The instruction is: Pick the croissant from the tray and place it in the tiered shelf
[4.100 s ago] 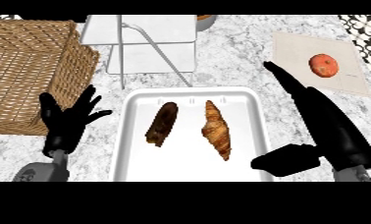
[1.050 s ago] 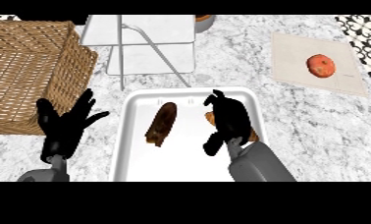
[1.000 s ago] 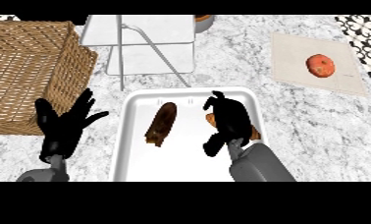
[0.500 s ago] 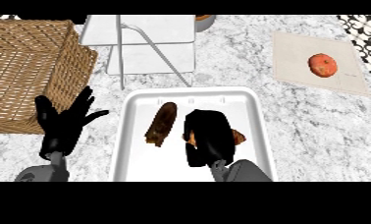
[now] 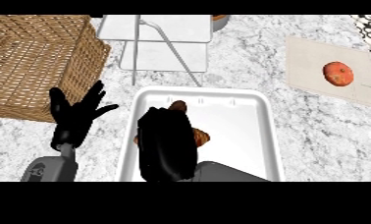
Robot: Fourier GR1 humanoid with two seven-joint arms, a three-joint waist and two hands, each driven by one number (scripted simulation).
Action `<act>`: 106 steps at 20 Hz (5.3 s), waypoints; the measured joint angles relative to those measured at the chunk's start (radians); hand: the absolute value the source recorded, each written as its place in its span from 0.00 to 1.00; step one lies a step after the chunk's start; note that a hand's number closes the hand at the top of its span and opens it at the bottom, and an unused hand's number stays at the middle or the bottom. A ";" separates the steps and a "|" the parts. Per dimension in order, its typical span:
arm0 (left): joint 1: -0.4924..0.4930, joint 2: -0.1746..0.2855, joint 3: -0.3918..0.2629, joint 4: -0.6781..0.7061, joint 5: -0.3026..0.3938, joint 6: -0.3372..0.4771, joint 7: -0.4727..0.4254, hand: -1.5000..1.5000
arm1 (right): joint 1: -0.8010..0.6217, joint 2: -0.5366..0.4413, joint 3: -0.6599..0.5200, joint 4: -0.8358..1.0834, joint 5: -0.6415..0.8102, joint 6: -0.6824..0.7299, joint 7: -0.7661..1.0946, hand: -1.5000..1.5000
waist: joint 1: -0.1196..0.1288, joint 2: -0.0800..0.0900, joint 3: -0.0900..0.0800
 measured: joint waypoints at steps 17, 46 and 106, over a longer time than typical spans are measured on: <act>0.021 0.008 0.021 0.004 0.001 0.012 0.005 0.50 | -0.653 -0.011 -0.276 0.059 -0.023 0.026 0.184 1.00 | -0.033 -0.016 -0.003; 0.051 0.006 0.030 -0.056 -0.009 0.020 0.021 0.50 | -1.052 -0.004 -0.713 0.861 -0.079 0.071 -0.117 1.00 | -0.049 0.007 0.001; 0.084 0.007 0.094 -0.041 -0.008 0.001 0.006 0.50 | -0.843 -0.286 -1.090 0.682 -0.196 -0.461 -0.233 0.00 | -0.110 -0.013 0.005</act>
